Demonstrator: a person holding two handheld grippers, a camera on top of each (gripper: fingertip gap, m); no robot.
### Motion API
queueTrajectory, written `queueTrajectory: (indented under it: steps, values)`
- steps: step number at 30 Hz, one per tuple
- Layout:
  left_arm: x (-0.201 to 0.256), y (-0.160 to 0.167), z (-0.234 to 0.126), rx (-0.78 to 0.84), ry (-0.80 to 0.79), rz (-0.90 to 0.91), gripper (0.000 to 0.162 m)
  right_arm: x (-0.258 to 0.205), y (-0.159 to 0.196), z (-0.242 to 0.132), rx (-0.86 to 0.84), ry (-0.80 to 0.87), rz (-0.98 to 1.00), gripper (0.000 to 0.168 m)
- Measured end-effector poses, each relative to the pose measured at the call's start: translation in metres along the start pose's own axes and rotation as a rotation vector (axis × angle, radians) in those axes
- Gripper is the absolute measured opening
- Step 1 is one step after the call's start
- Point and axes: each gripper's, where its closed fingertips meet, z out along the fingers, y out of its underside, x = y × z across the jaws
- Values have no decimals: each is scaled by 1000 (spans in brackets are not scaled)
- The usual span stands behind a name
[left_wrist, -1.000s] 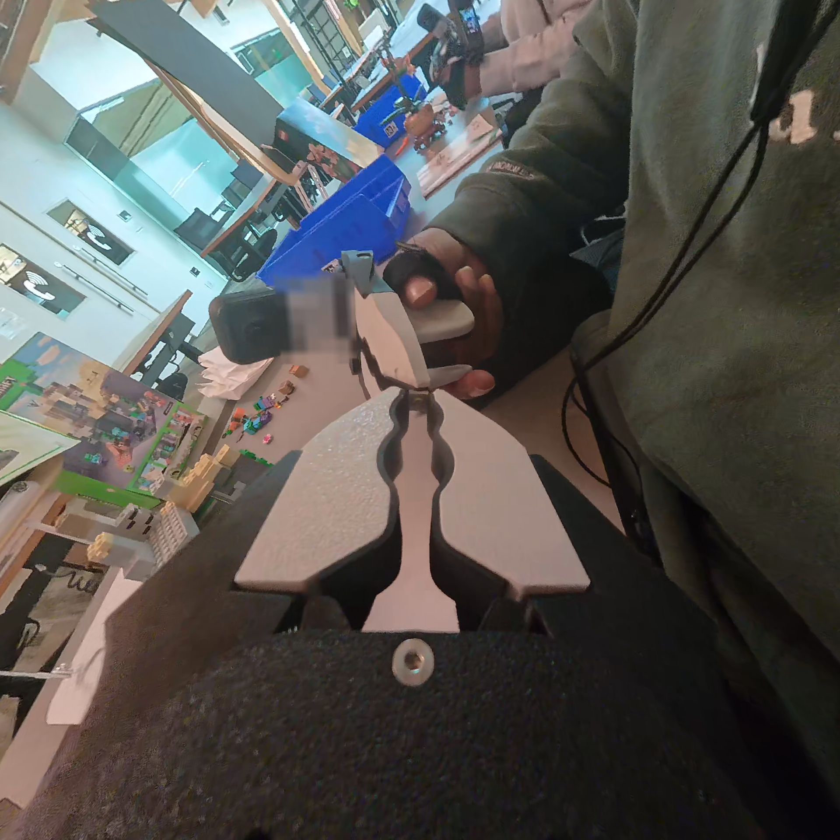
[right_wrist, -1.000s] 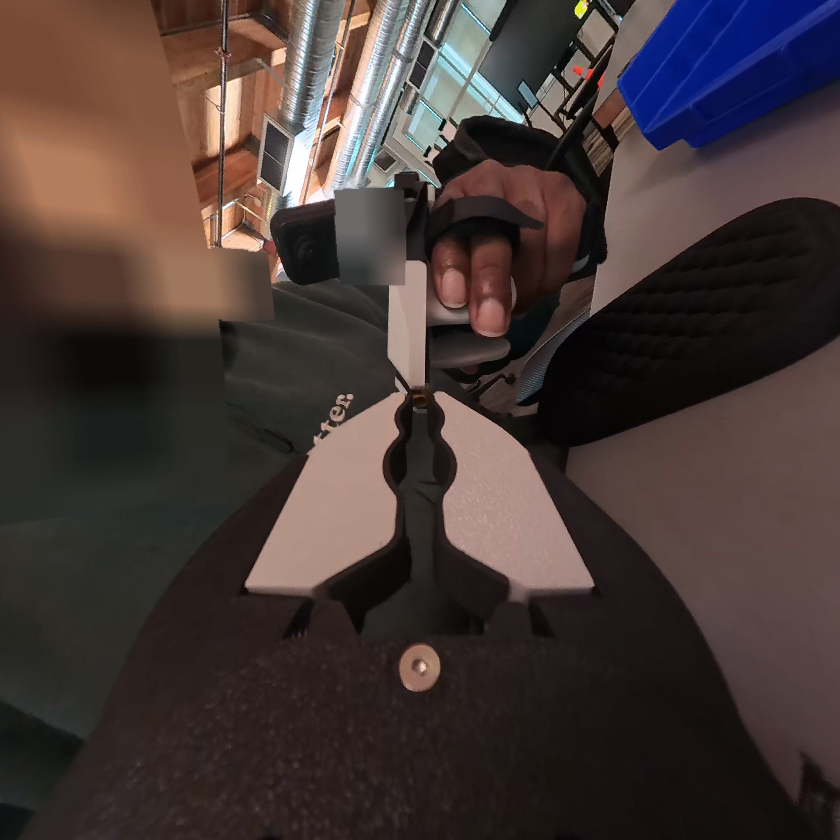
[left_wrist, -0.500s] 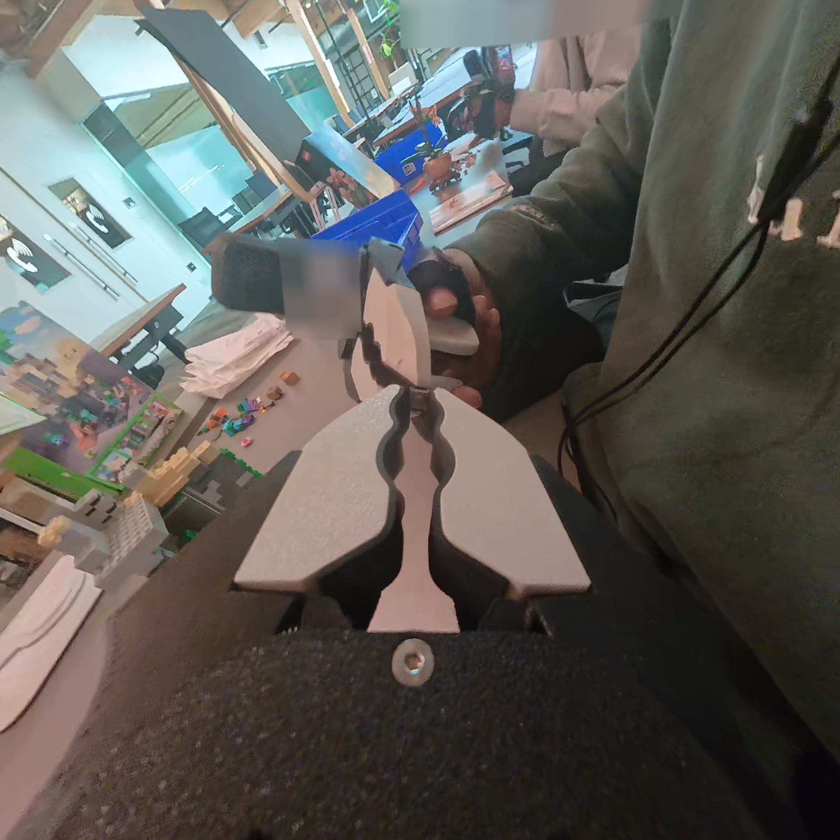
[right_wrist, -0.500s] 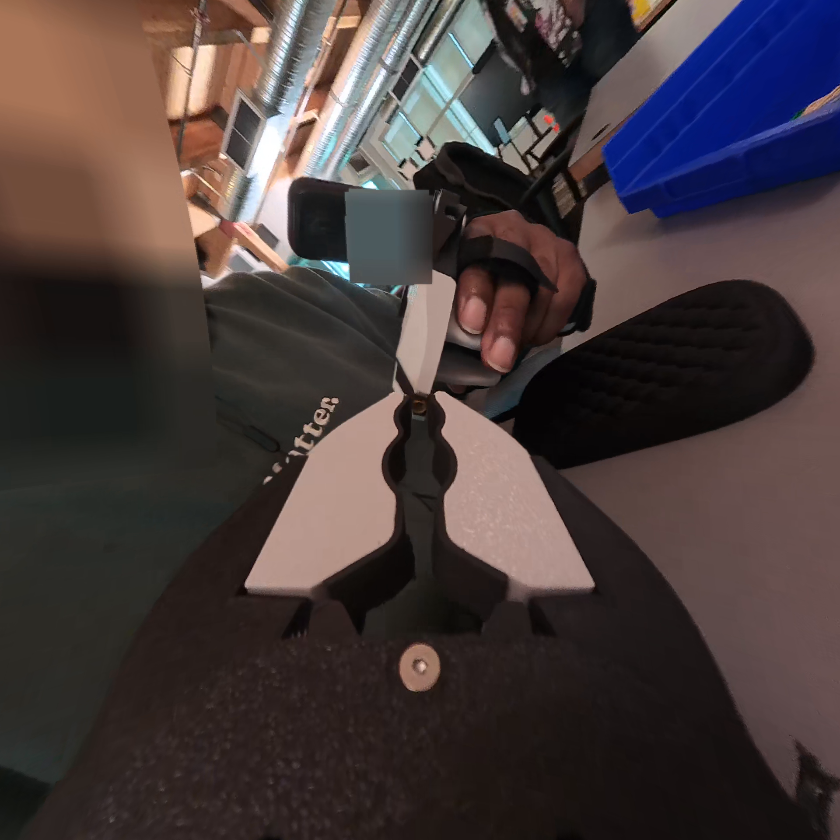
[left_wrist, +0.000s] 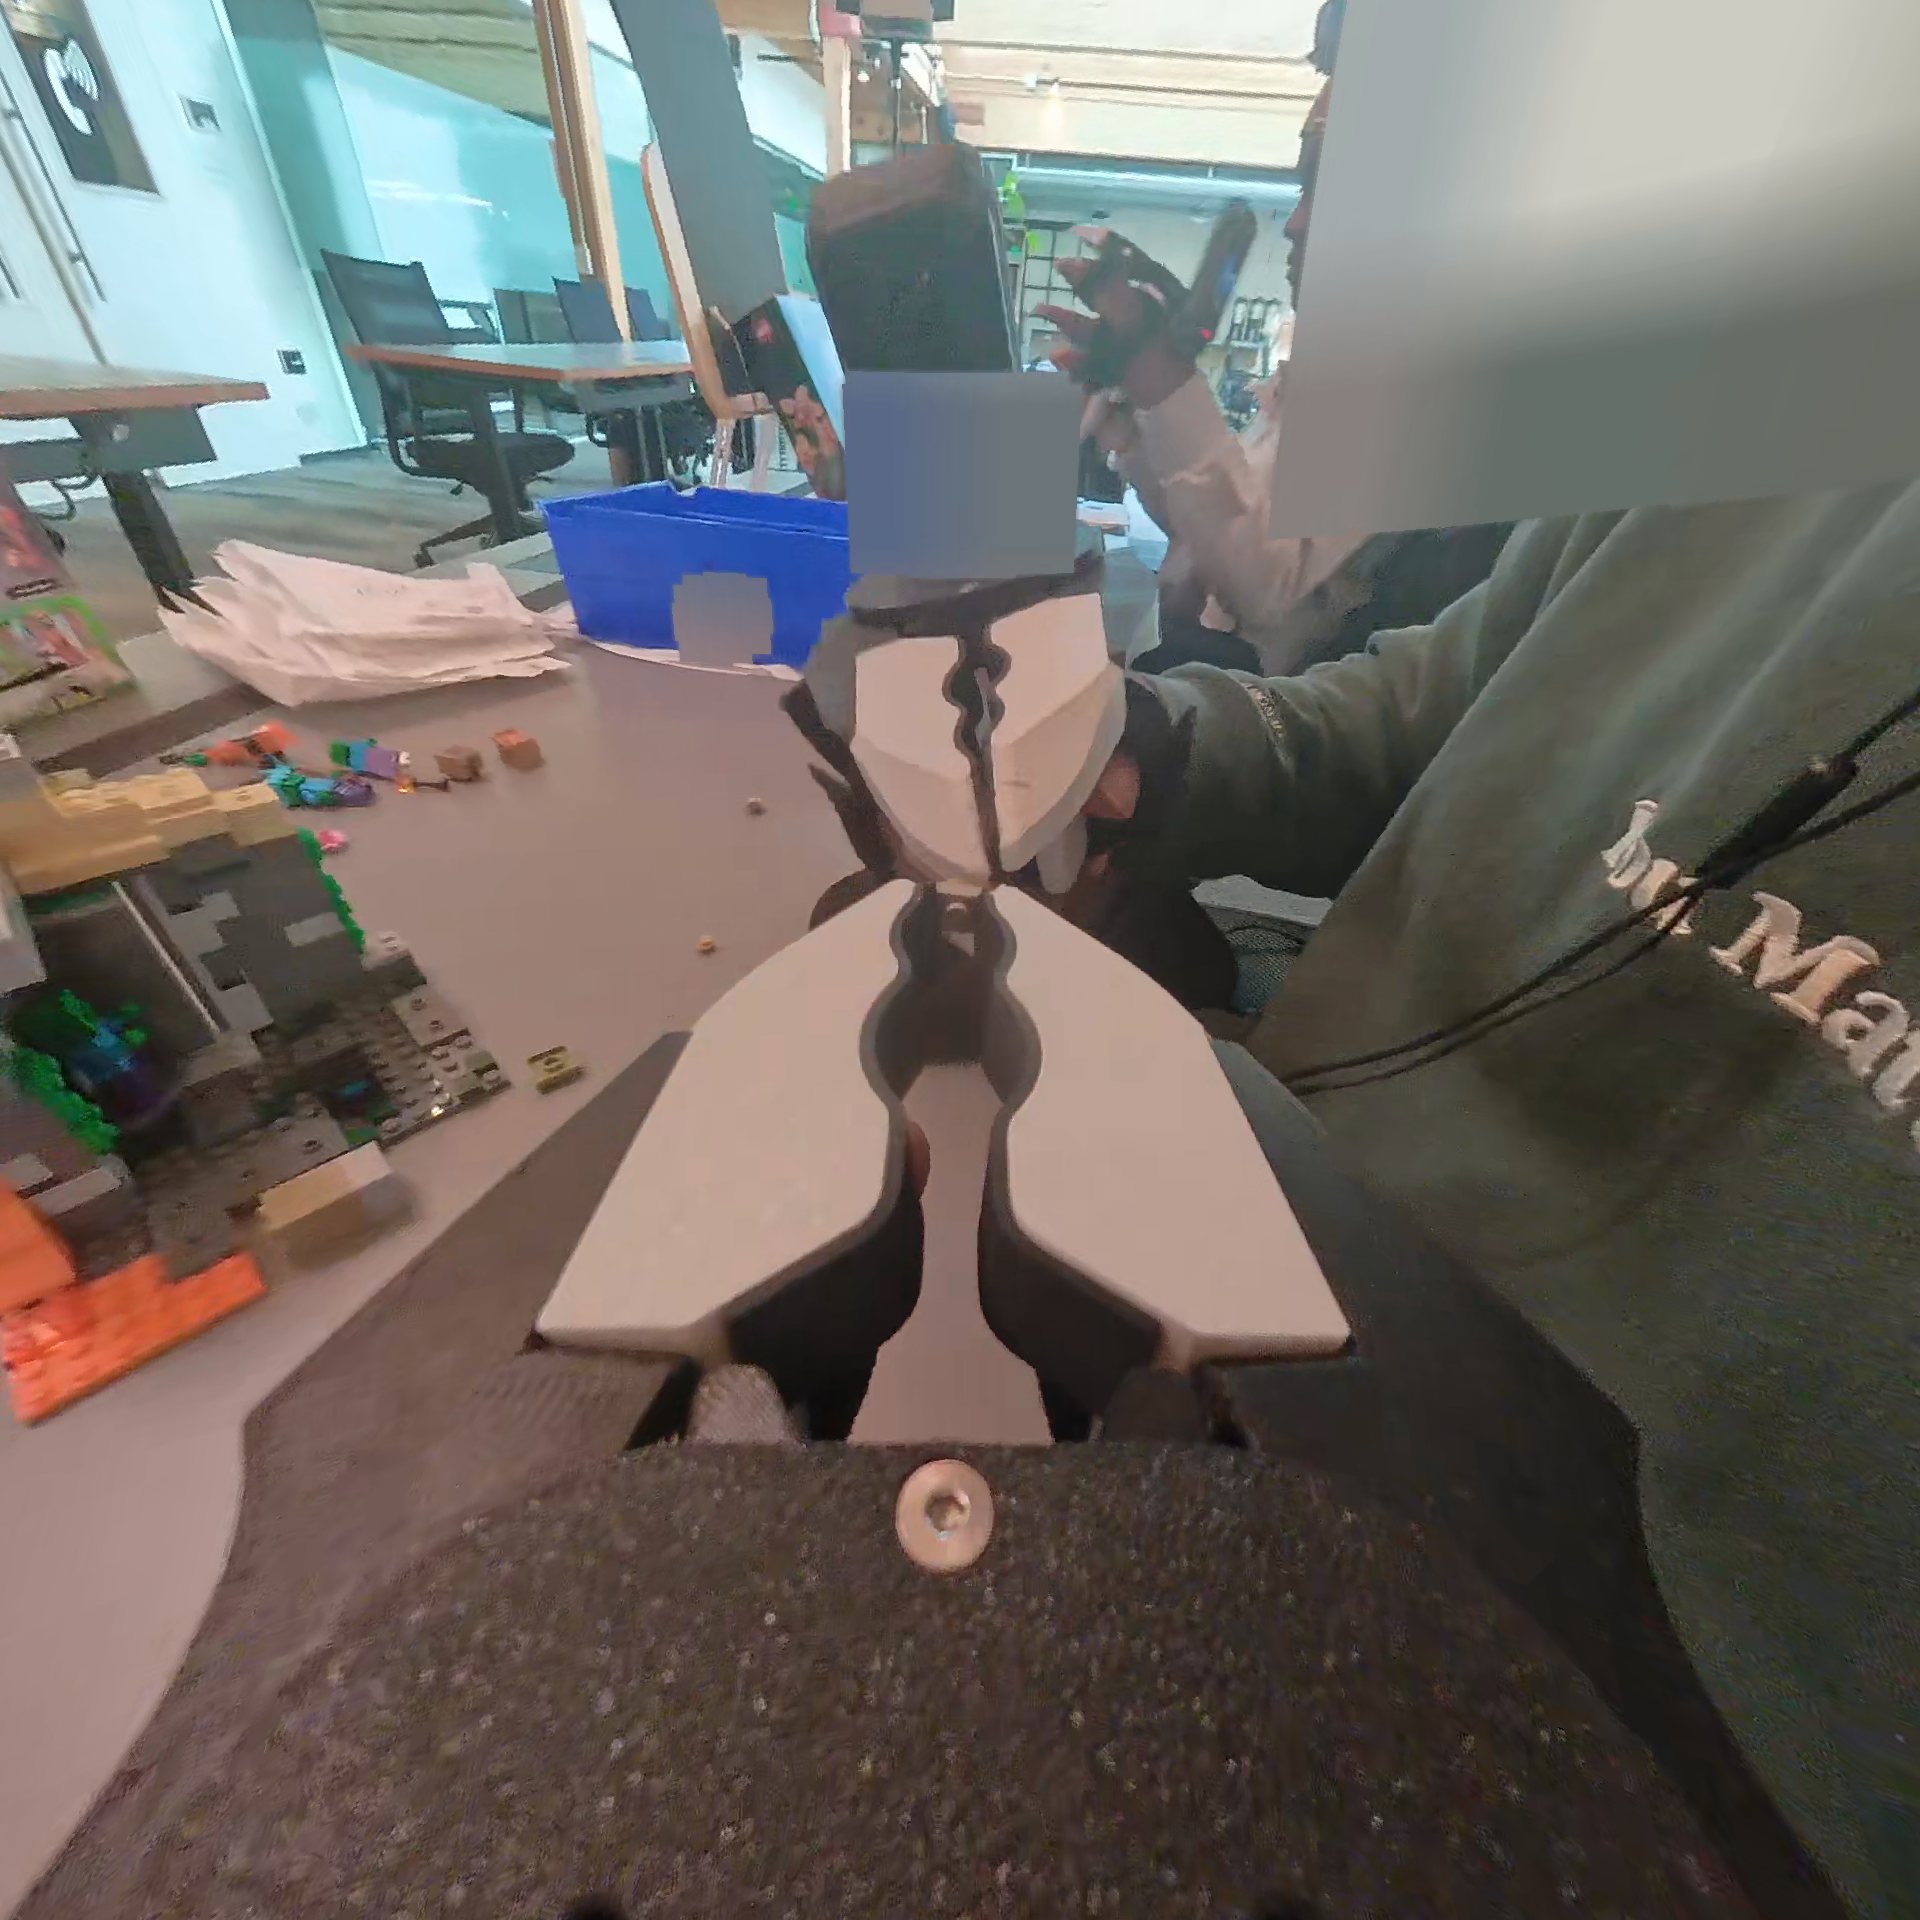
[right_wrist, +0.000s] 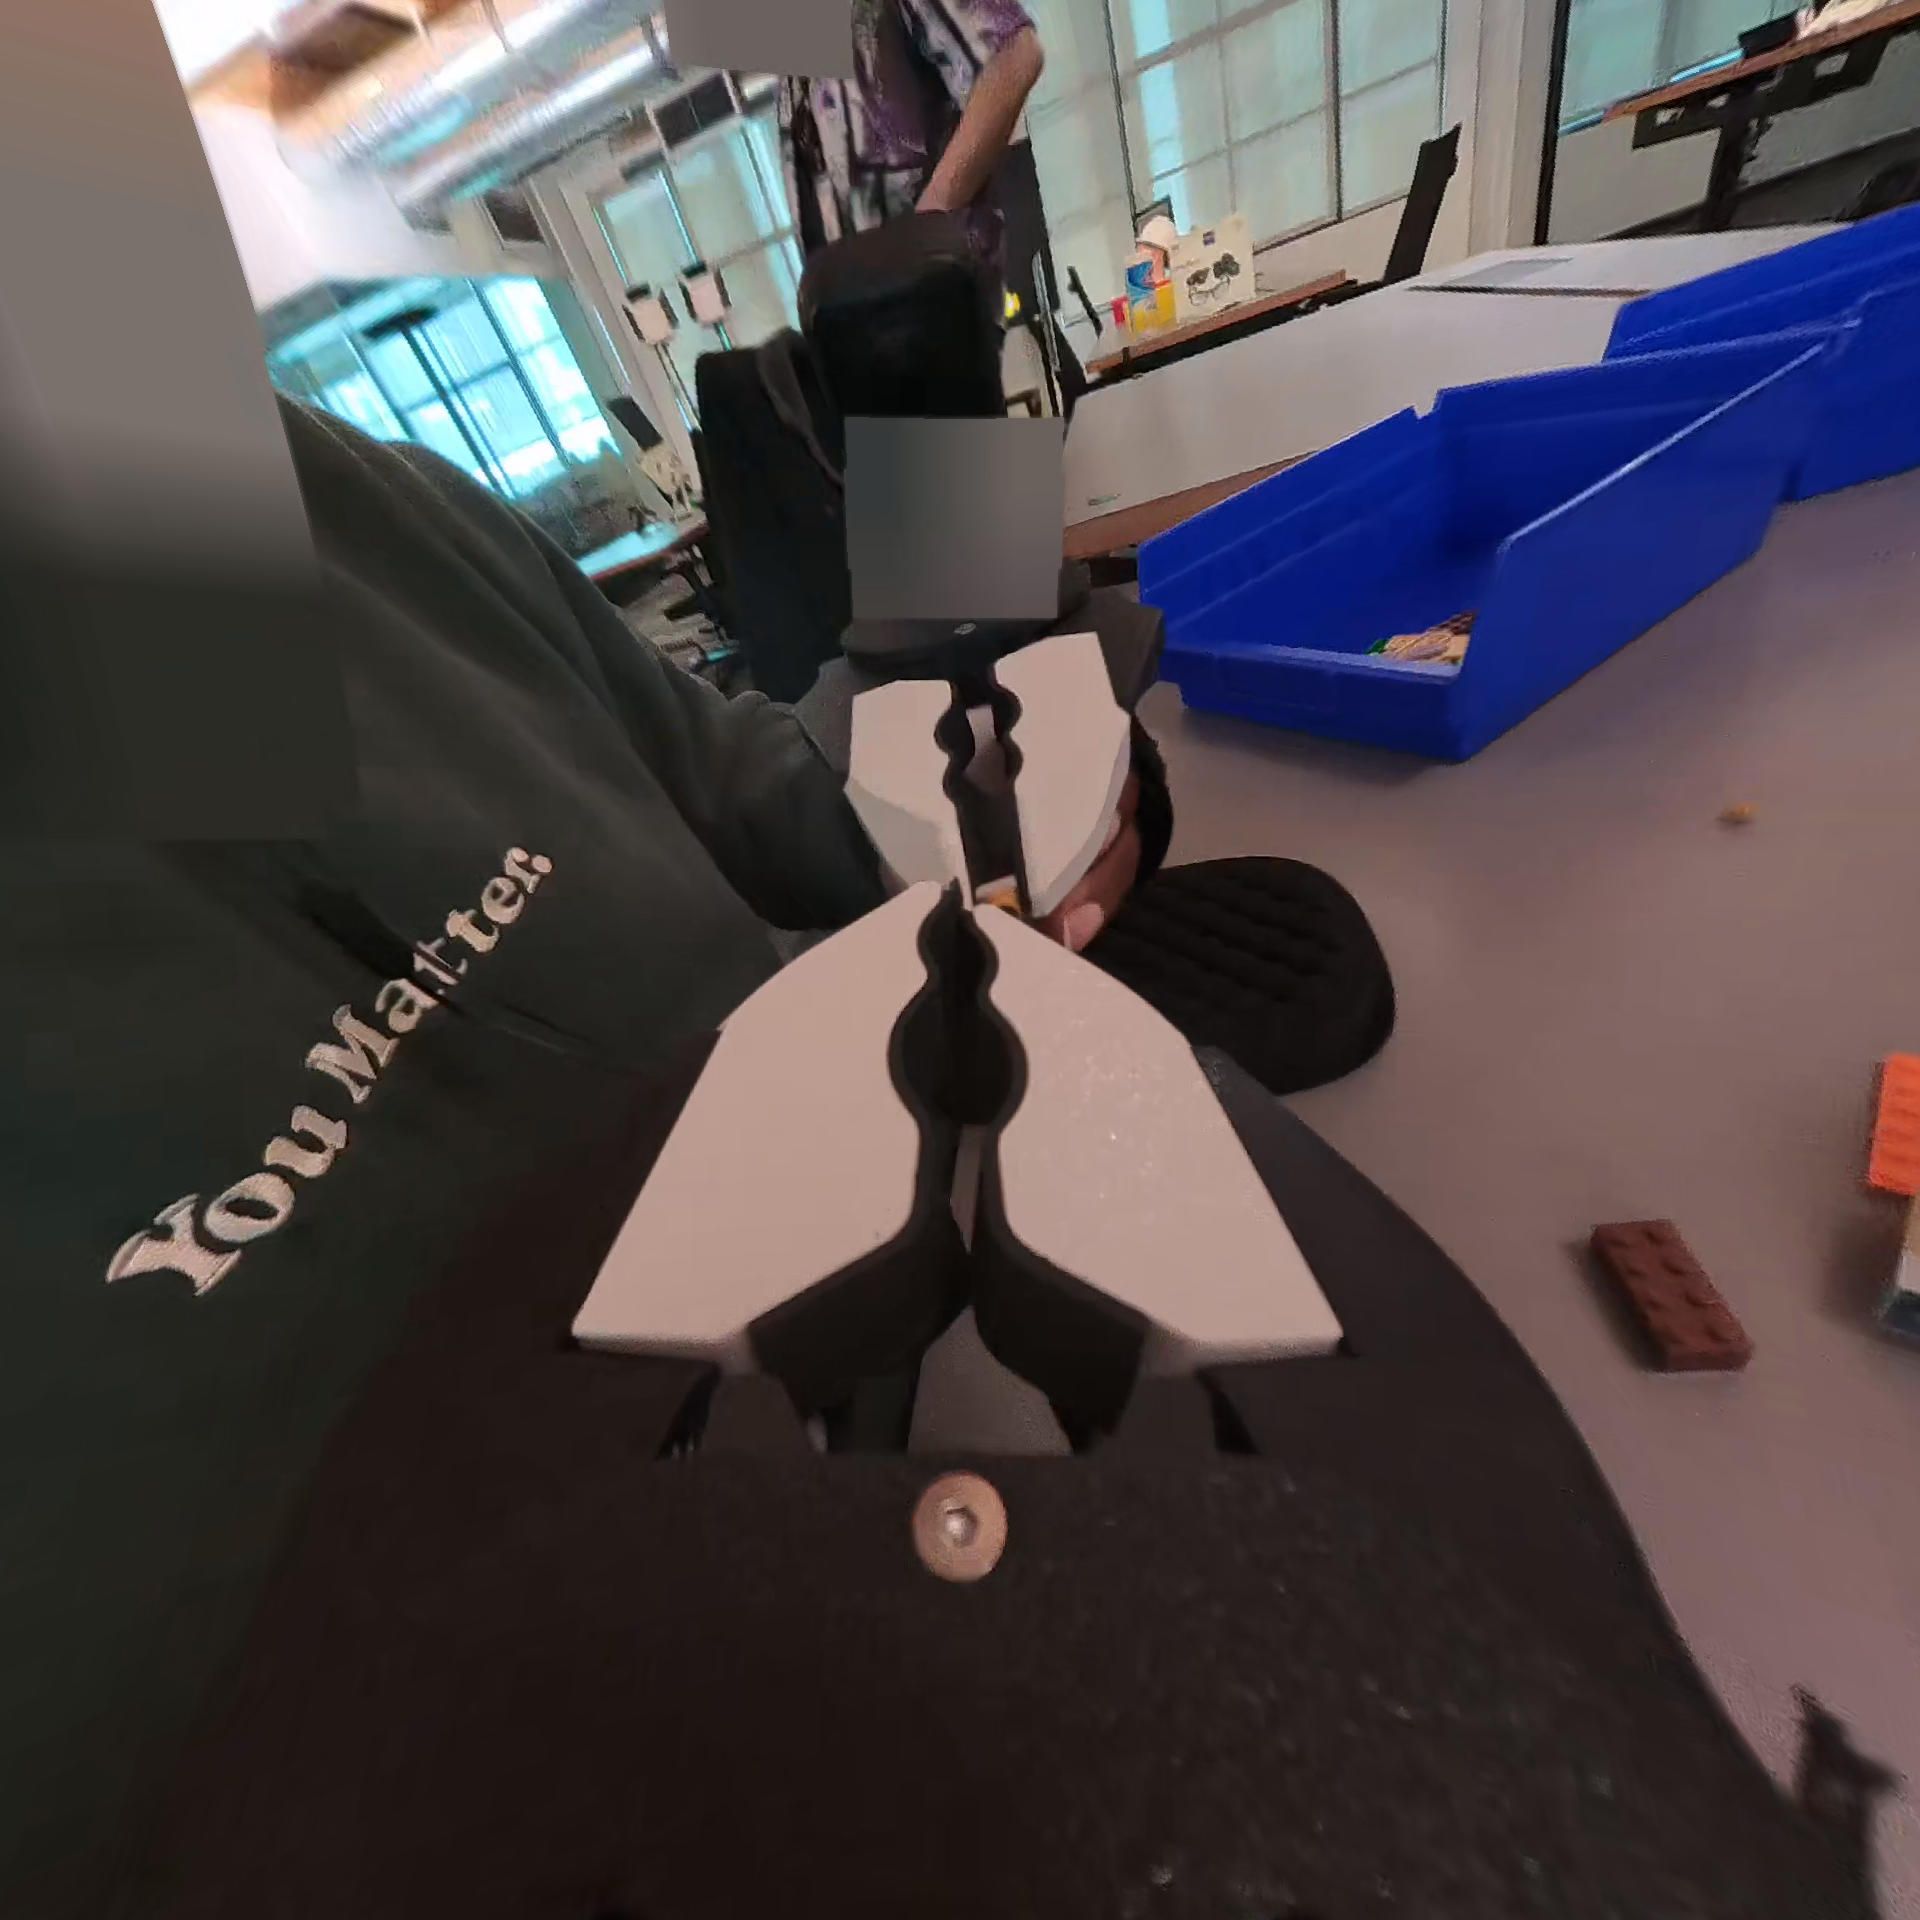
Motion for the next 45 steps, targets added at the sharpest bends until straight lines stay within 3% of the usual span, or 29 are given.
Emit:
queueTrajectory:
  steps: [4,11,18,22,29,42,45]
  values:
    - [-1,-6,-2,23,2,11,8,11,3,-4,-45,84,-64,0]
    - [4,-12,-4,72,122,-177,7,8,-4,-5,-100,255,-545,17]
    - [7,-19,-5,120,250,-402,8,-3,-12,4,-189,319,-949,16]
    - [12,-20,-5,123,312,-477,8,-1,-10,7,-250,336,-1063,13]
    - [12,-18,-4,104,334,-532,8,-1,-9,7,-287,336,-1111,7]
    - [12,-6,0,24,315,-502,9,1,1,0,-280,267,-852,3]
    - [-9,-2,-13,39,232,-494,8,-6,-7,-6,-222,248,-814,0]
